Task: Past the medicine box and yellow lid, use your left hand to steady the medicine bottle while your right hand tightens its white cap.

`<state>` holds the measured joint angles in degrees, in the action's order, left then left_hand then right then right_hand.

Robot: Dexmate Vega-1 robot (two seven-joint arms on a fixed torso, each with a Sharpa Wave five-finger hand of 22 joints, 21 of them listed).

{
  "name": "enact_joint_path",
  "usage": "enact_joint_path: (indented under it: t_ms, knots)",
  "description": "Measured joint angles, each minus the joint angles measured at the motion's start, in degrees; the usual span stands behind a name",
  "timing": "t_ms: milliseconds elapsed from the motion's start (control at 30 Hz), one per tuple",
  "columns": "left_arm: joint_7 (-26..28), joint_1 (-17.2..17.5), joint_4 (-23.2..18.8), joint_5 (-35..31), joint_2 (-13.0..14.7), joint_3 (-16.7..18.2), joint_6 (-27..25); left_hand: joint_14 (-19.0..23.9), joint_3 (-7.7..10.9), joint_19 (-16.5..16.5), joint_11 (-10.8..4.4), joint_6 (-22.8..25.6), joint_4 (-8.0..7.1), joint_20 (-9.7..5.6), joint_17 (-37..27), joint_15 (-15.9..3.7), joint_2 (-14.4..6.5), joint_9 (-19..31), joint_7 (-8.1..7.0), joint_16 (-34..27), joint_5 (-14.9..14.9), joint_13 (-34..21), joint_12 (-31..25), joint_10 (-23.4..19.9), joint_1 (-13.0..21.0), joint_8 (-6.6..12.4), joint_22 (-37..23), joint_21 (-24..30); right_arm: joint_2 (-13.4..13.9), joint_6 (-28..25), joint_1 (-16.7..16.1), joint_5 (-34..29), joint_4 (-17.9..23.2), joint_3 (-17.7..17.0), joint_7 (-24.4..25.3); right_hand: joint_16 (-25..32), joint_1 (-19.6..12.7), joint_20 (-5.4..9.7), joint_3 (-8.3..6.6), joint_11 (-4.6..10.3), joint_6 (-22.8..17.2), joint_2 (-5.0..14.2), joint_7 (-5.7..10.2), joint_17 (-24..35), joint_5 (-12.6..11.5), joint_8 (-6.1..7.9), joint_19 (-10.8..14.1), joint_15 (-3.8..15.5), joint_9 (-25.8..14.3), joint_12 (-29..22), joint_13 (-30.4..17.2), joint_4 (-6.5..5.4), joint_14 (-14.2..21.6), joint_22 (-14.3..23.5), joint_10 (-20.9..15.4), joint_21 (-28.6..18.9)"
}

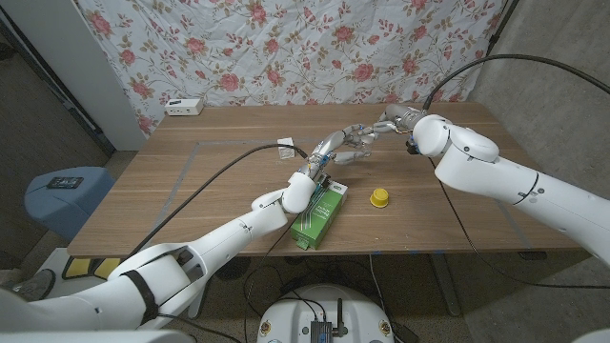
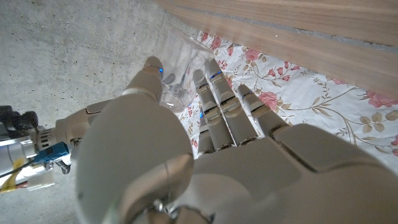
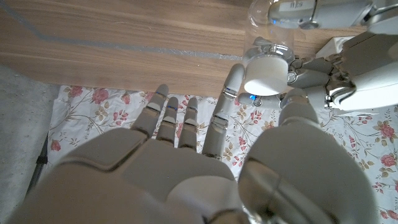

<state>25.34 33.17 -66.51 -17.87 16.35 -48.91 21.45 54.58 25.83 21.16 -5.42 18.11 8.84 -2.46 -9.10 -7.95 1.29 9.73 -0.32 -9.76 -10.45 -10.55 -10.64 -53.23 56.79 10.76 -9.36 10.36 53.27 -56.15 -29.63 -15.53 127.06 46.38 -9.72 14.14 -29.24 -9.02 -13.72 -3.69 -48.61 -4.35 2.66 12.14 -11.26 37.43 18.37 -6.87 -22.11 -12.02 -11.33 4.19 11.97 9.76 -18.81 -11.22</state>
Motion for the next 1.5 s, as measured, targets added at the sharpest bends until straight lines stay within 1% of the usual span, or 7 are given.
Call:
enact_joint_path:
  t_ms: [267,433,467,767,1000,1133,1500]
  knots:
    - [-0.1,-0.5,1.1,0.0,-0.3,0.0,1.1,0.0,0.0,0.0,0.0,0.0,0.0,0.0,0.0,0.0,0.2,0.0,0.0,0.0,0.0,0.0,-0.2,0.0,-0.2,0.0,0.0,0.0,0.6,-1.2,0.2,-0.1,0.9,0.4,0.0,-0.4,1.1,-0.64,0.7,-0.21,3.7,-0.32,-0.5,0.1,-0.5,-1.81,-0.7,-0.64,1.1,0.6,0.0,-0.24,-0.7,0.0,0.9,0.2]
    - [-0.3,-1.1,2.2,0.1,-0.6,-0.1,1.8,0.0,0.32,0.0,0.0,0.0,-0.32,0.0,0.0,0.0,0.3,0.0,0.01,0.0,0.0,0.0,-0.2,0.0,-0.3,0.0,0.0,0.0,1.0,-1.4,0.5,-0.1,1.2,0.5,-0.3,-0.9,1.9,-0.89,1.17,-0.57,7.4,-0.55,-1.02,0.1,-0.9,-3.78,-1.2,-1.12,2.0,1.0,0.0,-0.24,-1.6,0.0,2.5,0.4]
    - [-0.3,-1.3,2.6,0.1,-0.8,-0.1,2.1,0.0,0.33,0.0,0.0,0.0,-0.33,0.0,0.0,0.0,0.3,0.0,0.01,0.0,0.0,0.0,-0.2,0.0,-0.3,0.0,0.0,0.0,1.1,-1.4,0.6,0.0,1.2,0.6,-0.4,-1.2,2.2,-0.95,1.55,-0.73,8.3,-0.67,-1.32,-0.1,-0.9,-4.19,-1.4,-1.31,2.2,1.0,0.0,-0.17,-1.8,0.0,2.8,0.4]
    - [-0.4,-2.4,4.5,0.3,-1.4,-0.4,3.2,0.0,0.41,0.0,0.0,0.0,-0.41,0.0,0.0,0.0,0.5,0.0,0.01,0.0,0.1,0.0,-0.2,0.0,-0.4,0.0,0.0,0.0,1.8,-1.2,1.6,0.5,1.4,0.9,-1.8,-2.3,2.3,-1.09,1.86,-1.53,14.5,-0.5,-2.44,-0.4,-1.3,-7.47,-2.4,-2.04,3.4,1.4,-0.3,0.02,-3.5,0.0,5.9,0.4]
    - [-0.4,-2.9,5.5,0.5,-1.7,-0.5,3.7,0.0,0.67,0.0,0.0,0.0,-0.43,0.0,0.0,0.0,0.5,0.0,0.01,0.0,0.1,0.0,-0.2,0.0,-0.4,0.0,0.0,0.0,2.4,-0.1,2.4,1.0,1.4,1.0,-3.5,-2.7,0.6,-1.05,0.65,-1.73,19.4,1.17,-3.06,-0.7,-1.3,-10.14,-3.1,-2.73,4.3,1.7,-0.3,1.23,-5.1,0.0,8.3,0.4]
    - [-0.4,-3.1,5.8,0.6,-1.7,-0.5,3.8,0.0,0.79,0.0,0.0,0.0,-0.33,0.0,0.0,0.0,0.5,0.0,0.01,0.0,0.1,0.0,-0.1,0.0,-0.4,0.0,0.0,0.0,2.7,0.5,2.7,1.2,1.4,0.9,-4.1,-2.9,-0.1,-0.96,0.28,-2.09,20.6,1.87,-3.27,-0.7,-1.3,-10.95,-3.2,-2.85,4.6,1.7,-0.3,1.59,-5.8,0.0,9.3,0.4]
    - [-0.3,-3.3,6.2,0.6,-1.8,-0.6,3.9,0.3,0.79,0.0,0.0,0.0,-0.33,0.0,0.0,0.11,0.4,0.0,0.01,0.0,0.2,0.0,-0.2,0.0,-0.4,0.0,0.0,0.0,3.4,2.0,3.6,1.9,1.4,0.3,-6.8,-2.9,-3.8,-1.25,-1.68,-2.45,23.9,3.16,-2.65,-0.7,-0.6,-12.99,-3.5,-3.18,5.4,1.7,-0.3,3.56,-7.7,0.0,11.9,0.4]
